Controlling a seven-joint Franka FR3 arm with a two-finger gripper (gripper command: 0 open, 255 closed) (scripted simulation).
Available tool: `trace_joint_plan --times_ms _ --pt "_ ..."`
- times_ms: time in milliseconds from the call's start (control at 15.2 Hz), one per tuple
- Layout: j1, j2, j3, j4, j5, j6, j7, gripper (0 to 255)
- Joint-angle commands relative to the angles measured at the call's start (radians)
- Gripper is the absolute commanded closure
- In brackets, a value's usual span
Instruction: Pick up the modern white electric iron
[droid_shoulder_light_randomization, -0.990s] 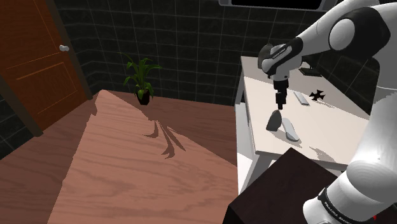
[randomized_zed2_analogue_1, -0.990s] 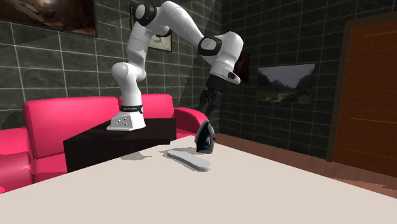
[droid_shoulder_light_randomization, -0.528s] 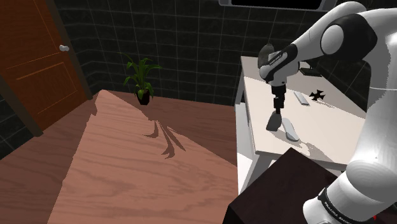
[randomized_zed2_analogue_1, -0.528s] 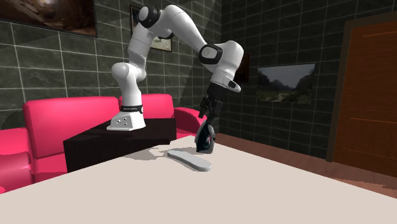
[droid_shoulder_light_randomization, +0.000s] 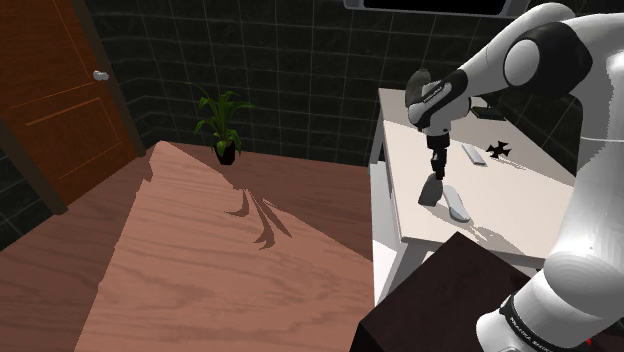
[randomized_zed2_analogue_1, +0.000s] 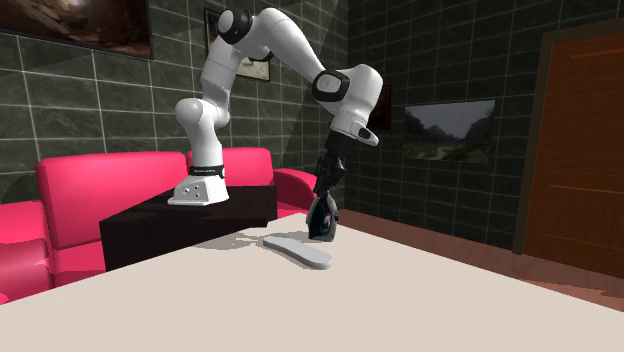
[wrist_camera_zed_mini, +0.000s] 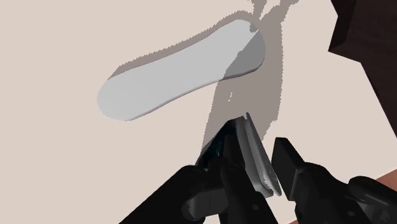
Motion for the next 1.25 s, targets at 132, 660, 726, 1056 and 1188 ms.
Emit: trace_joint_plan --times_ms 132,660,726,1056,1188 --pt "0.002 -0.007 -0.001 0.003 -0.002 -0.011 0.0 255" --pt "0.013 -0.073 -0.012 0.027 -0.022 -0.098 -0.004 255" --pt "0.014 -0.081 -0.013 0.031 -0.024 -0.109 -0.004 255" --pt "0.02 -0.116 -0.018 0.055 -0.035 -0.166 -0.007 255" --pt "0.02 -0.117 -0.018 0.055 -0.035 -0.167 -0.007 255"
